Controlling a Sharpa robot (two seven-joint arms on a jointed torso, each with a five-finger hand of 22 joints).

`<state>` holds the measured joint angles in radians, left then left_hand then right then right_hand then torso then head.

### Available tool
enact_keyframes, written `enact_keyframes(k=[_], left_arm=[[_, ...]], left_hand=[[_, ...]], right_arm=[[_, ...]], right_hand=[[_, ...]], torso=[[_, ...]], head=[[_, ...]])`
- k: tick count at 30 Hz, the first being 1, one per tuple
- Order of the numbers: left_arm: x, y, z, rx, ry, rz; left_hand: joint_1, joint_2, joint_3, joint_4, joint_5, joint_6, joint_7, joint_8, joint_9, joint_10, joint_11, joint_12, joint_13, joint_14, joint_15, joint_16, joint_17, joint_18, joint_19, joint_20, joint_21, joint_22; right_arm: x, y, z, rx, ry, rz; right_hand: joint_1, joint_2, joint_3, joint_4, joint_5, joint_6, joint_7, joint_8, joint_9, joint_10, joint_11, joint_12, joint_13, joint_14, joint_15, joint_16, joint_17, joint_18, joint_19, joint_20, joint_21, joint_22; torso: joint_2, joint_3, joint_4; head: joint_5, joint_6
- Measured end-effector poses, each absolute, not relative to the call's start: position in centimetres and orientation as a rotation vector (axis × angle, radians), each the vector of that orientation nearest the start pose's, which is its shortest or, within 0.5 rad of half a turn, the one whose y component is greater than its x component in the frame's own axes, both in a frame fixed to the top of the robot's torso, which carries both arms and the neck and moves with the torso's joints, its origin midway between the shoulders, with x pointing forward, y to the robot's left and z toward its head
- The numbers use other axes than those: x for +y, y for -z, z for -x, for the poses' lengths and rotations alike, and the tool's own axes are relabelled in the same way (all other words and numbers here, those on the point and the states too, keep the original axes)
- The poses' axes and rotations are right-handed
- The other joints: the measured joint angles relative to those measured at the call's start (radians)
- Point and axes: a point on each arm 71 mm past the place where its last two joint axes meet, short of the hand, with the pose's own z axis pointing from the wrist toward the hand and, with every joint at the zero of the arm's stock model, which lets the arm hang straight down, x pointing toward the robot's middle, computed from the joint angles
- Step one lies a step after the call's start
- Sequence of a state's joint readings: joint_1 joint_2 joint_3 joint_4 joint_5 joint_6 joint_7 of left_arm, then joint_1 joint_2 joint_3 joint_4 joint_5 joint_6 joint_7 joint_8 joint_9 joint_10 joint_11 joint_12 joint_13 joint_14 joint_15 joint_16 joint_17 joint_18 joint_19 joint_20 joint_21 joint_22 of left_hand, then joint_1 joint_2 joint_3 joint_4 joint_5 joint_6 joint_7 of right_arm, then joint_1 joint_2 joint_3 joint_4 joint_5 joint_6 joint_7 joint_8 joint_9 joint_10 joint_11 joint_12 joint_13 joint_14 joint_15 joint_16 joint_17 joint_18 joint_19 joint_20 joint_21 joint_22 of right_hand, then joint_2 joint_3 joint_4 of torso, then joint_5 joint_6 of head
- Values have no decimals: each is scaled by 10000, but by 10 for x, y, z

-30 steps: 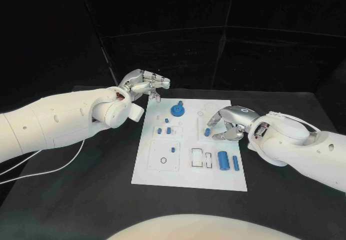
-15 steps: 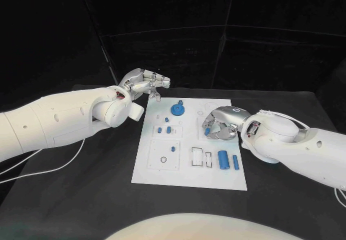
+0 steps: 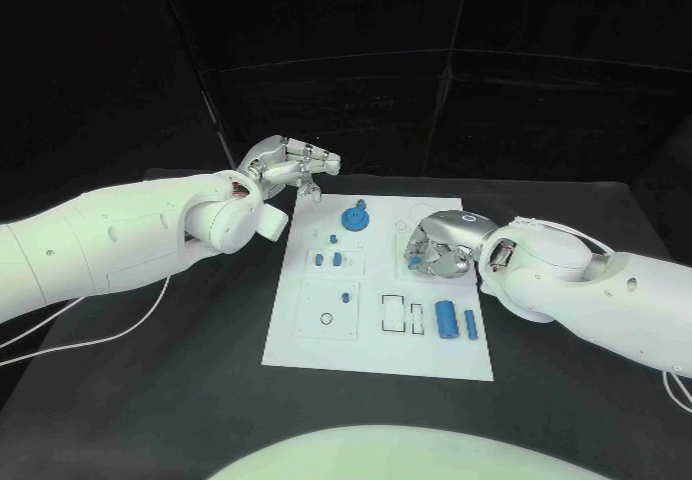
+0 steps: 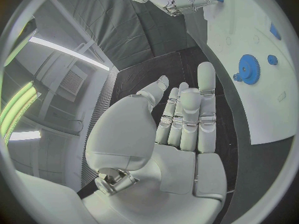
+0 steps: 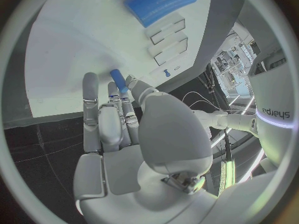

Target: Assemble the parts on the task board

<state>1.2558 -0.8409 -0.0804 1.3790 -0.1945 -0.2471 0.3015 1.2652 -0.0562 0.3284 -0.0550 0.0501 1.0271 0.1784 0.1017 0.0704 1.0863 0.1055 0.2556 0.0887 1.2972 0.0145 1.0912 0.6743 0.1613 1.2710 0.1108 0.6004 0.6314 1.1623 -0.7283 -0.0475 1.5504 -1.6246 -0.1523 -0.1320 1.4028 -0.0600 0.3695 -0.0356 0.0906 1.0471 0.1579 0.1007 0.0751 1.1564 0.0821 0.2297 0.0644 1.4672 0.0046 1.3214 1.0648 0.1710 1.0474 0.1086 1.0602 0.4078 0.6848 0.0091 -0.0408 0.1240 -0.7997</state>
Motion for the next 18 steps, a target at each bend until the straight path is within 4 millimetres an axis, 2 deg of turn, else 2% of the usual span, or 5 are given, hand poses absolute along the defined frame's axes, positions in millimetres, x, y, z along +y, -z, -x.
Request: enact_keyframes(k=[3, 14, 18], left_arm=[[248, 176, -518, 15236, 13631, 9329], [247, 177, -518, 15322, 13652, 9343], [247, 177, -518, 15366, 13651, 9357]], left_hand=[[0, 0, -27, 27, 0, 0, 0, 0, 0, 0, 0, 1, 0, 0, 0, 0, -19, 1, 0, 0, 0, 0], [0, 0, -27, 27, 0, 0, 0, 0, 0, -73, -1, 1, -1, 0, 0, 0, -59, 0, 0, 0, -41, -12], [0, 0, -27, 27, 0, -2, 2, 0, 0, -73, -1, 1, -1, 0, 0, -40, -74, 0, 0, 0, -41, -13]], right_arm=[[-129, 209, -463, 17651, -6603, 4507], [-125, 208, -463, 17466, -6347, 4870], [-124, 208, -462, 17405, -6283, 4961]], right_hand=[[16, 16, 148, -63, -91, 0, 0, 0, -1, 37, -35, -73, -2, 14, -14, 0, 1, 0, 0, 0, 0, 12], [16, 12, 791, -245, -212, 98, 25, 0, -48, 205, 28, -365, -8, 14, -13, 0, -17, 0, -38, -37, 127, 71], [139, -82, 1071, -406, -232, 159, 49, -50, -54, 249, 73, -450, -6, 14, -13, 0, -17, 1, -41, -40, 206, 115]], torso=[[0, 1, 0], [-7, 0, -1], [-12, -2, 0]], head=[[-2, -4], [-31, -25], [-45, -27]])
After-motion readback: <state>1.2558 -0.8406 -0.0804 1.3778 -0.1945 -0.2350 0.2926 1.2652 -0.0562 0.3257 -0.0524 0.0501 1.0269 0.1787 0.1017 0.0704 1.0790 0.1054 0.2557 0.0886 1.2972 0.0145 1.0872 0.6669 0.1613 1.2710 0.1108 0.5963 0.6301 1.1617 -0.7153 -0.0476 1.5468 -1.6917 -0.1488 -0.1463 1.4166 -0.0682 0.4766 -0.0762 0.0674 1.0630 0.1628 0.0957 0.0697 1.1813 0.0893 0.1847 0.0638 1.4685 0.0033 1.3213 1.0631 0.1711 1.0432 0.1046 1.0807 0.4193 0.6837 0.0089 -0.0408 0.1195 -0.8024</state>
